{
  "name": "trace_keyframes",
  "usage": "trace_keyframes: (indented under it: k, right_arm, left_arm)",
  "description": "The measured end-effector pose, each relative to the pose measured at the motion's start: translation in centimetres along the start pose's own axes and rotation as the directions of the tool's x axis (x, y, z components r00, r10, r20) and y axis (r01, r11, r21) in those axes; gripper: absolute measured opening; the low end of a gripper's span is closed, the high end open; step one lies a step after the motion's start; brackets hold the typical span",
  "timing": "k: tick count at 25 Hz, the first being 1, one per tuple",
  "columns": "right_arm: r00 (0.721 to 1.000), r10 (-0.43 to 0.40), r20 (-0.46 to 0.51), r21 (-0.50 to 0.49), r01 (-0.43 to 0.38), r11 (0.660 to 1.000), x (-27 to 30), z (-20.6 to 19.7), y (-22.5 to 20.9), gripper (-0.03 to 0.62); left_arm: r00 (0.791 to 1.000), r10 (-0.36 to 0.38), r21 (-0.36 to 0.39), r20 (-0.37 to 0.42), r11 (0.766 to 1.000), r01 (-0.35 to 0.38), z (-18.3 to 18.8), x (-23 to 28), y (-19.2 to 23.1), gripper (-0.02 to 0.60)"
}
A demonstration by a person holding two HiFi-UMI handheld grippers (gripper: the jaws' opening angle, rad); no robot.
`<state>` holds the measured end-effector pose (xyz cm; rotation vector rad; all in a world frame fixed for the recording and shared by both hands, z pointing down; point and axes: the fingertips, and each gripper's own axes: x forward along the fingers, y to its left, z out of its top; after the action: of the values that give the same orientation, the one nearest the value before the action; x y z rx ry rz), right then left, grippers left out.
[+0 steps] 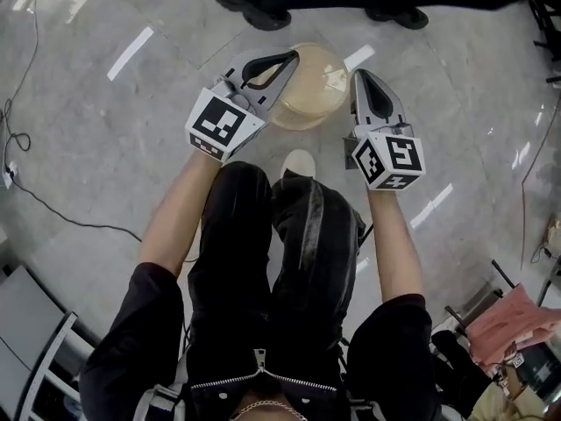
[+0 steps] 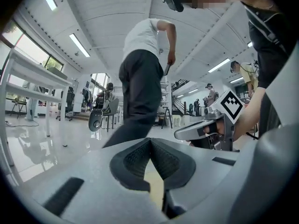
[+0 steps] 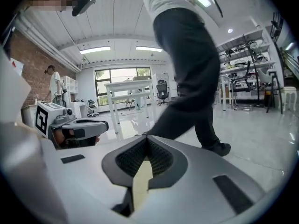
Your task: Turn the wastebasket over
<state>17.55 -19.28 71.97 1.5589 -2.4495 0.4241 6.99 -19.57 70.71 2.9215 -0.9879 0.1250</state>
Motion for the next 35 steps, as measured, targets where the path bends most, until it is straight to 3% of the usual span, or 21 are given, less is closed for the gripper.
trace_keyframes:
  k: [6,16,21,30,35]
  right_arm:
    - [0.999,-0.008,-0.044,0.024,0.009,1.000,-2.8,8.4,1.8,0.011]
    - [0.996,-0.059,-0.071,0.113,0.067,0.991,-12.3,26.9,7.1,0.011]
    - [0.993,-0.090,-0.073,0.047,0.094,0.995,-18.0,34.5,11.8,0.011]
    - [0.991,-0.120,-0.051,0.033,0.122,0.992,-27.8,43.3,17.2,0.011]
    - [0.992,-0.121,-0.047,0.055,0.124,0.991,-31.8,45.7,20.8,0.009]
  left_arm:
    - [0.999,-0.005,-0.043,-0.052,0.999,0.003,8.1,-2.4,-0.6,0.003]
    - [0.994,0.031,-0.056,-0.100,0.998,-0.037,29.3,-7.4,-3.2,0.003]
    - [0.993,0.055,-0.093,-0.107,0.994,-0.066,37.8,-11.7,-5.2,0.005]
    - [0.990,0.098,-0.116,-0.103,0.987,-0.110,49.7,-19.2,-9.6,0.003]
    - [0.990,0.114,-0.141,-0.086,0.982,-0.125,53.5,-23.1,-11.6,0.004]
